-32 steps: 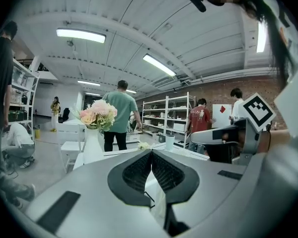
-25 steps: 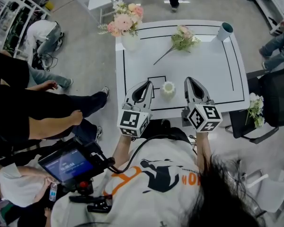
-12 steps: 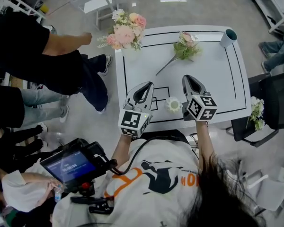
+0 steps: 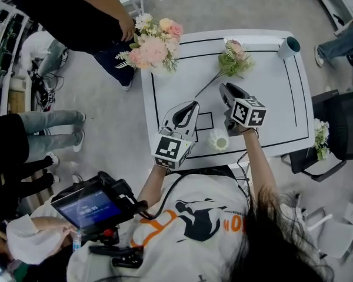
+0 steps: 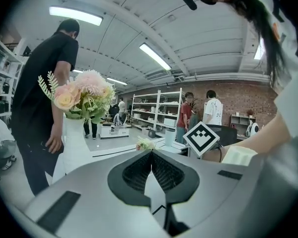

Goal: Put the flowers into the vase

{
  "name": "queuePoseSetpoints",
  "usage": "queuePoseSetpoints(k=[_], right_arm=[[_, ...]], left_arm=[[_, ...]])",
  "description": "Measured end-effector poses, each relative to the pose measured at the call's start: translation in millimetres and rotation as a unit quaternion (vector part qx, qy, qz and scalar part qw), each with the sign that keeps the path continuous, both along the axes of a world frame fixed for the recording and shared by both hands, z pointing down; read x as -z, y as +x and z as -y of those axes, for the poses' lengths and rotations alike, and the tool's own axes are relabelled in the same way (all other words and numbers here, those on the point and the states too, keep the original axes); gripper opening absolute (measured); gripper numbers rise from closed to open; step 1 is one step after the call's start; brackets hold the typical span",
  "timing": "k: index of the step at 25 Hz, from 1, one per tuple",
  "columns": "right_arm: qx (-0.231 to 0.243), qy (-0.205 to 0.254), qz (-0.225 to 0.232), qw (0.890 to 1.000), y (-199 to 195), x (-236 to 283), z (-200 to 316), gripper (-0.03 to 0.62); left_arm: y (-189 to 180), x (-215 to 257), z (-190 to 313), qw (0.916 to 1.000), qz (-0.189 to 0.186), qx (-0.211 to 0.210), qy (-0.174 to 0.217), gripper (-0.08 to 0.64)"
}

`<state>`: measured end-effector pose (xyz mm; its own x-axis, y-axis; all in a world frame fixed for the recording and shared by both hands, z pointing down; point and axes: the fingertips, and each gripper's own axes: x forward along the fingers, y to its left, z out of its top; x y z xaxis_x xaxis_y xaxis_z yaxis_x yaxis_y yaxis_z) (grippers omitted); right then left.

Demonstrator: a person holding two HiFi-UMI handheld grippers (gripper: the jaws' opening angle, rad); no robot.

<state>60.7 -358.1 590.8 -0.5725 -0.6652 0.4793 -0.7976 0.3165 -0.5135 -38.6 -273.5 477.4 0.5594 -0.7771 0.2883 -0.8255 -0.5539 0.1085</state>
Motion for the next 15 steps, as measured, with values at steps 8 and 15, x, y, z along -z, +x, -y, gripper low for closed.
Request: queuePoseSetpoints(k=[8, 15], right_arm=[[-0.028, -0.077, 0.031, 0.996, -7, -28, 37, 0.150], [-0.077, -0.128, 0.016, 0.989, -7, -48, 56, 0.202]], left_arm=[[-2, -11, 11, 0.9998, 0.000, -0.005, -0.018, 0.009], [-13, -15, 17, 0.9997, -0.004, 0.006, -0.024, 0.009]])
